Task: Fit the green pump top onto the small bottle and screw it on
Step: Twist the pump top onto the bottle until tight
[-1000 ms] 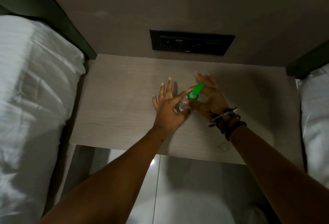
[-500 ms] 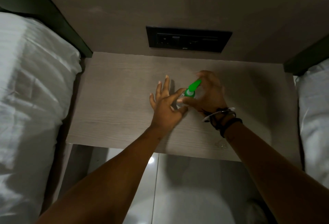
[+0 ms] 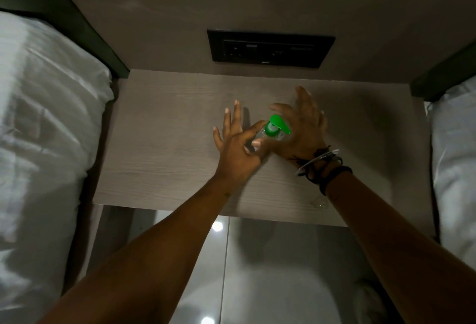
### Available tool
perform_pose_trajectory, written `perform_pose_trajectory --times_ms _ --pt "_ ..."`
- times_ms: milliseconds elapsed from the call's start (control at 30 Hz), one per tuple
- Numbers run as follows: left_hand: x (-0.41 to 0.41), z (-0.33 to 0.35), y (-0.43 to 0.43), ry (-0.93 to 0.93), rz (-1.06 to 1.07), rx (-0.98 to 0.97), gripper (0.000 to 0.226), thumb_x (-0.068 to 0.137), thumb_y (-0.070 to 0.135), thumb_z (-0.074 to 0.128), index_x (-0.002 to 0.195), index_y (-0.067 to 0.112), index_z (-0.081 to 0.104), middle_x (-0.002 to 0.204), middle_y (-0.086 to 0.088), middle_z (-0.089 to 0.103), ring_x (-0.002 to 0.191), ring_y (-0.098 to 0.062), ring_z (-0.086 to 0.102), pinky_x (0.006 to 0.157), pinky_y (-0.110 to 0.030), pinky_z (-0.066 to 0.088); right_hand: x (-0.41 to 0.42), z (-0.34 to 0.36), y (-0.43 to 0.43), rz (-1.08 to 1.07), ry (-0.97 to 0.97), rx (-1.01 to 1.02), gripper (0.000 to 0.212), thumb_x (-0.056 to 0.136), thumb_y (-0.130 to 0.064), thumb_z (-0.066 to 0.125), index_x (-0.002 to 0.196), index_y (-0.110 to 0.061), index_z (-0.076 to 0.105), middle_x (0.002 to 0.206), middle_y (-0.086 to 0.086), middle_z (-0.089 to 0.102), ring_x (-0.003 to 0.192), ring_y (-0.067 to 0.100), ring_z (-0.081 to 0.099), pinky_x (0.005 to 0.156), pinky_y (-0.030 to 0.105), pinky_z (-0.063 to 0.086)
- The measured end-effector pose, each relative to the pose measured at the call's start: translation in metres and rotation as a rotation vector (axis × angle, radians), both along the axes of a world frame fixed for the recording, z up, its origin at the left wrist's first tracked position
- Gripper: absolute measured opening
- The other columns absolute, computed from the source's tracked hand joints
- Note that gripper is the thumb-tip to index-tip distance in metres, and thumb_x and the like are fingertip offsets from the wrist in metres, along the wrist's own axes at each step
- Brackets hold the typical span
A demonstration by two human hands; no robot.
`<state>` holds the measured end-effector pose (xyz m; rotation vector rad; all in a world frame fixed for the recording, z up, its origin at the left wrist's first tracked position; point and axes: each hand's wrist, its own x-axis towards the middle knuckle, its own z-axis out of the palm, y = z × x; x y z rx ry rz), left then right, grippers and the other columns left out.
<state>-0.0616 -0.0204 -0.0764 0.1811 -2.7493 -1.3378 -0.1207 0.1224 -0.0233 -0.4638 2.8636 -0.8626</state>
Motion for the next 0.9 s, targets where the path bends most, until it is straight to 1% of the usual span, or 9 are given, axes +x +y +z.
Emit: perform_pose_trajectory --times_ms 67,167,267,333,400,467,567,700,900 --pt "0.000 0.000 0.000 0.008 -0.013 -0.015 0.055 0.073 0.052 0.067 0.126 0.040 0.056 0.163 0.001 -0.002 0.148 -0.018 -0.014 0.110 -0.047 -0.020 0.001 -0.002 0.005 0.052 -0.009 0.017 0.058 0.064 -0.057 0.062 0.117 -0.033 0.057 0.158 0.005 0.009 0.144 0.032 0.001 0.110 0.066 0.001" --pt "-0.001 0.000 -0.001 0.007 -0.027 -0.041 0.060 0.073 0.049 0.072 0.129 0.037 0.055 0.163 -0.003 -0.001 0.148 -0.022 -0.013 0.109 -0.045 -0.022 0.002 0.000 0.007 0.027 0.030 -0.039 0.041 0.065 -0.049 0.074 0.100 -0.028 0.067 0.155 0.002 0.023 0.143 0.031 0.006 0.110 0.065 0.004" --pt "-0.002 0.001 -0.001 0.003 -0.035 -0.046 0.056 0.074 0.043 0.075 0.126 0.041 0.054 0.163 -0.003 -0.001 0.148 -0.022 -0.014 0.111 -0.049 -0.020 0.000 0.000 0.002 -0.016 0.071 0.017 0.048 0.056 -0.051 0.081 0.092 -0.024 0.065 0.153 0.005 0.027 0.143 0.031 0.009 0.110 0.066 0.007" --pt "-0.002 0.001 -0.002 0.018 -0.032 -0.021 0.053 0.075 0.041 0.074 0.123 0.044 0.054 0.163 -0.003 0.000 0.148 -0.021 -0.013 0.111 -0.050 -0.020 -0.001 -0.001 0.003 -0.001 0.025 -0.005 0.056 0.057 -0.055 0.078 0.104 -0.030 0.060 0.156 0.006 0.017 0.143 0.030 0.005 0.110 0.063 0.004" --pt "-0.002 0.001 -0.003 0.008 -0.030 -0.024 0.054 0.075 0.042 0.075 0.125 0.042 0.056 0.163 -0.002 -0.001 0.148 -0.020 -0.013 0.111 -0.049 -0.020 0.000 -0.001 0.009 0.053 -0.010 -0.045 0.057 0.065 -0.051 0.073 0.116 -0.034 0.056 0.157 0.005 0.013 0.144 0.031 0.003 0.109 0.063 0.003" --pt "-0.002 0.000 -0.002 -0.009 -0.040 -0.045 0.058 0.074 0.047 0.075 0.128 0.040 0.055 0.163 0.000 -0.002 0.148 -0.019 -0.014 0.111 -0.050 -0.019 0.001 0.000 0.015 0.077 -0.003 -0.061 0.045 0.070 -0.040 0.074 0.112 -0.029 0.062 0.156 0.004 0.022 0.143 0.032 0.007 0.109 0.065 0.006" --pt "-0.003 0.001 -0.002 -0.015 -0.042 -0.033 0.059 0.074 0.053 0.072 0.129 0.040 0.054 0.163 0.000 -0.003 0.148 -0.019 -0.014 0.112 -0.053 -0.017 0.000 0.002 0.014 0.053 0.045 -0.050 0.035 0.069 -0.029 0.077 0.103 -0.025 0.068 0.151 0.002 0.033 0.142 0.032 0.013 0.109 0.065 0.011" --pt "-0.002 0.001 -0.004 -0.008 -0.040 -0.002 0.059 0.073 0.055 0.068 0.128 0.039 0.055 0.163 0.001 -0.002 0.148 -0.020 -0.013 0.112 -0.054 -0.016 0.014 0.002 0.000 -0.057 0.112 -0.029 0.032 0.066 -0.028 0.078 0.097 -0.024 0.069 0.143 0.000 0.045 0.140 0.033 0.020 0.106 0.067 0.016" --pt "-0.005 -0.003 -0.004 -0.048 -0.084 -0.015 0.058 0.076 0.040 0.076 0.129 0.038 0.055 0.160 0.007 -0.005 0.148 -0.018 -0.015 0.112 -0.050 -0.017 0.026 -0.001 -0.007 -0.188 0.185 -0.015 0.027 0.066 -0.029 0.076 0.090 -0.021 0.069 0.135 -0.001 0.052 0.138 0.032 0.026 0.104 0.067 0.019"
